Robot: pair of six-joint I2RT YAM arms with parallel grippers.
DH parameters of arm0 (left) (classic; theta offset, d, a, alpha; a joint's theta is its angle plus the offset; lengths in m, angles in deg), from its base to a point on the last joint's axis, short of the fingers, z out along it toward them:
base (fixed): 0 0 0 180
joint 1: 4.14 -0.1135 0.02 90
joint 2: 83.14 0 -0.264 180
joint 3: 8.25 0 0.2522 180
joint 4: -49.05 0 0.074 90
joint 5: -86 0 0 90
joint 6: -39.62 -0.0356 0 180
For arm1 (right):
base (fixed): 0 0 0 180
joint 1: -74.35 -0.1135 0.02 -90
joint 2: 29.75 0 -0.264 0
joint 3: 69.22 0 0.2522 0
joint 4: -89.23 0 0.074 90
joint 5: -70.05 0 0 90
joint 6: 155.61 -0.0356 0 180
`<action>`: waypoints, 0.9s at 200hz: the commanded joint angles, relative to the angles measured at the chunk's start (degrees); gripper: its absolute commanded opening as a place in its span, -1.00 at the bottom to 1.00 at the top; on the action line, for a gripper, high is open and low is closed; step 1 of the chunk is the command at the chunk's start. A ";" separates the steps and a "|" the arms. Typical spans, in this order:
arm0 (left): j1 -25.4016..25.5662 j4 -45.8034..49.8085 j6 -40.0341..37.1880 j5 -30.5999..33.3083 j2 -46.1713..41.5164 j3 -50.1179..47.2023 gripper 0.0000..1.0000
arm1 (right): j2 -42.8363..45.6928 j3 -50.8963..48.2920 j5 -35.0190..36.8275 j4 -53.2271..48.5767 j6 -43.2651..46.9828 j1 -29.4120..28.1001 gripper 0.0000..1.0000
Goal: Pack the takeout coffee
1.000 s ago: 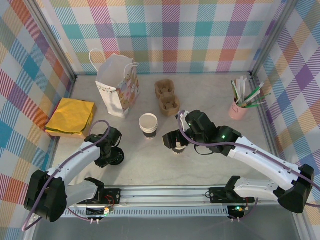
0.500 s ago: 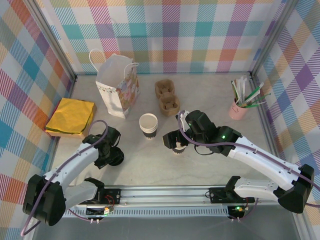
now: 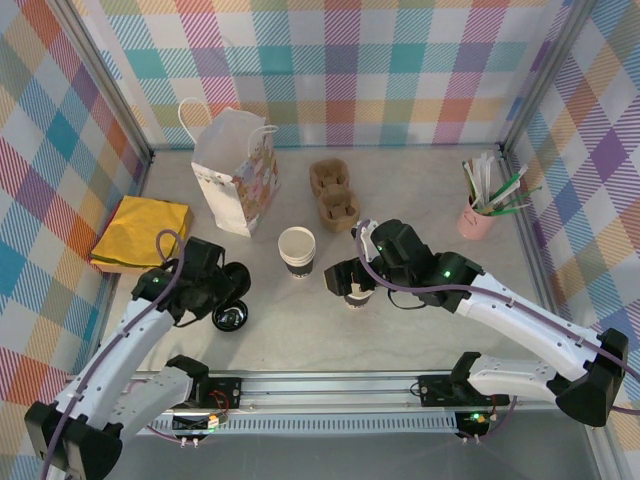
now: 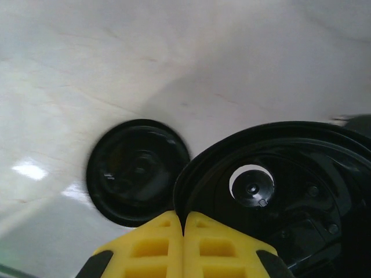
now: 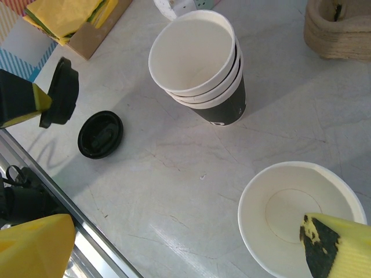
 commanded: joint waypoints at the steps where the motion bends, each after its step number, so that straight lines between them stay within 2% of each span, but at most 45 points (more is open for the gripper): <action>1: -0.40 -4.35 -1.48 -8.46 -1.03 3.97 -1.00 | 1.04 -0.06 0.97 2.47 -1.24 -0.44 0.98; 40: 2.18 -16.09 0.45 -17.63 -0.38 6.98 -1.00 | 1.45 2.01 4.44 1.32 -1.49 -0.44 0.98; 59: 5.54 -22.26 2.13 -18.99 1.37 8.77 -1.00 | 2.44 2.83 6.55 1.46 -1.27 -0.44 0.98; 87: 11.86 -30.69 4.54 -20.33 6.04 11.61 -1.00 | 6.85 0.51 7.45 6.89 0.19 -0.28 0.98; 110: 14.94 -39.54 8.26 -23.32 10.72 12.24 -1.00 | 9.41 1.55 3.41 7.68 1.19 0.59 0.98; 135: 17.20 -49.99 11.85 -25.59 15.06 12.29 -1.00 | 12.20 0.83 -4.74 11.82 0.64 4.24 0.98; 180: 18.59 -68.82 21.20 -30.23 20.69 9.70 -1.00 | 12.87 -0.77 -24.07 20.34 -6.07 17.11 0.98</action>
